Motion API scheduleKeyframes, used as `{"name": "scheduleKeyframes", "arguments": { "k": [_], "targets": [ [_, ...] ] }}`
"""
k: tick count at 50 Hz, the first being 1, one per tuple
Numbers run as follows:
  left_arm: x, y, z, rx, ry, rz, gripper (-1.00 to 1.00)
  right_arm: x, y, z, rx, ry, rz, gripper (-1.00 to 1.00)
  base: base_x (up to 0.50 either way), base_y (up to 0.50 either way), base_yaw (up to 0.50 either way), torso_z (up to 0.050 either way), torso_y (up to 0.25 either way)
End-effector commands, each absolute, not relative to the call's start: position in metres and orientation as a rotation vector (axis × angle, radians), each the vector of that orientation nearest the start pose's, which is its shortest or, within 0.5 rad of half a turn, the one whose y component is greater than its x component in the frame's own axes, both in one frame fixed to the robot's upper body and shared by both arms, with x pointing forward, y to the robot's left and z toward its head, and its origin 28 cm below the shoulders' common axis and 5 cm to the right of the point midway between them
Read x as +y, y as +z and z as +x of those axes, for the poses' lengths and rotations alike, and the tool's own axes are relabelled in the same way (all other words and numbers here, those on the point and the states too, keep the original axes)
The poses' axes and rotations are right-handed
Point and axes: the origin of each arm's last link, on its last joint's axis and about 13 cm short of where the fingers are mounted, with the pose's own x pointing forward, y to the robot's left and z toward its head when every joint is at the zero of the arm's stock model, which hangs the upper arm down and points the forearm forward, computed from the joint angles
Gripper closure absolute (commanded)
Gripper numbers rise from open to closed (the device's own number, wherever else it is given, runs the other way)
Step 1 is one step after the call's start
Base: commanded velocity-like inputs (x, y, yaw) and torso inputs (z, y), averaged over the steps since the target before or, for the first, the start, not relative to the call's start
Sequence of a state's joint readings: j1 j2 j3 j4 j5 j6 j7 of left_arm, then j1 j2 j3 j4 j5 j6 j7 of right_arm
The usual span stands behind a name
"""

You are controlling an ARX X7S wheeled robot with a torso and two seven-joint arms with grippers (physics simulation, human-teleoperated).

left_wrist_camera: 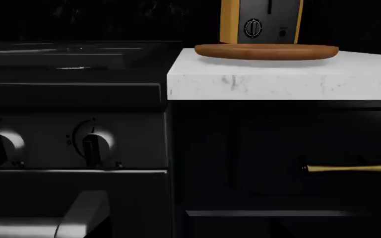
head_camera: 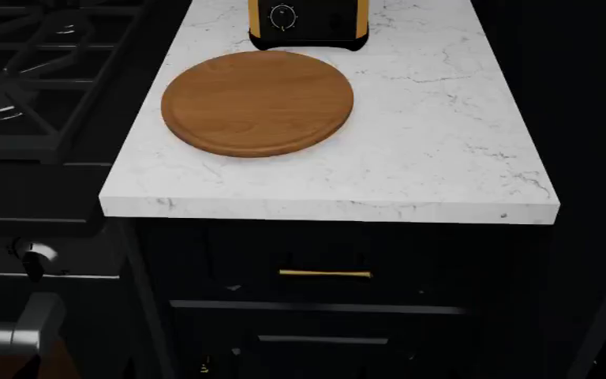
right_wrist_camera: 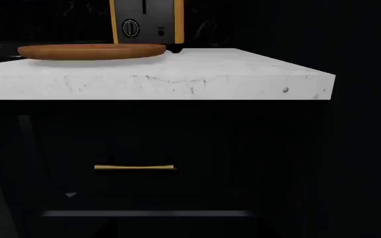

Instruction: Place the toasted item on a plate.

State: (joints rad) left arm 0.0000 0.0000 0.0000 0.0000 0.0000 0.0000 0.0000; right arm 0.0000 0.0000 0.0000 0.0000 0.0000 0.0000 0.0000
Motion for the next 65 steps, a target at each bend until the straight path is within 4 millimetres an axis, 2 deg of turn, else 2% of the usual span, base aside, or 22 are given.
{"name": "scheduleKeyframes", "arguments": {
  "k": [1, 11, 52, 65],
  "targets": [
    [0.2054, 0.0121, 0.2107, 0.0, 0.0, 0.0, -1.0, -0.0959, 0.0121, 0.211, 0.0, 0.0, 0.0, -1.0, 0.0, 0.0, 0.0, 0.0, 0.0],
    [0.2041, 0.0125, 0.21, 0.022, 0.001, 0.01, -1.0, -0.0981, 0.0145, 0.2081, 0.007, -0.007, -0.002, -1.0, 0.0, 0.0, 0.0, 0.003, 0.0],
    [0.2045, 0.0148, 0.2127, 0.015, -0.014, -0.014, -1.0, -0.0975, 0.0159, 0.2072, -0.031, 0.009, -0.009, -1.0, 0.0, 0.0, 0.0, 0.049, 0.0],
    [0.2054, 0.0173, 0.2124, 0.009, -0.002, -0.007, -1.0, -0.0976, 0.0152, 0.2072, -0.032, 0.007, -0.009, -1.0, 0.2, 0.5, 0.0, 0.0, 0.0]
  ]
}}
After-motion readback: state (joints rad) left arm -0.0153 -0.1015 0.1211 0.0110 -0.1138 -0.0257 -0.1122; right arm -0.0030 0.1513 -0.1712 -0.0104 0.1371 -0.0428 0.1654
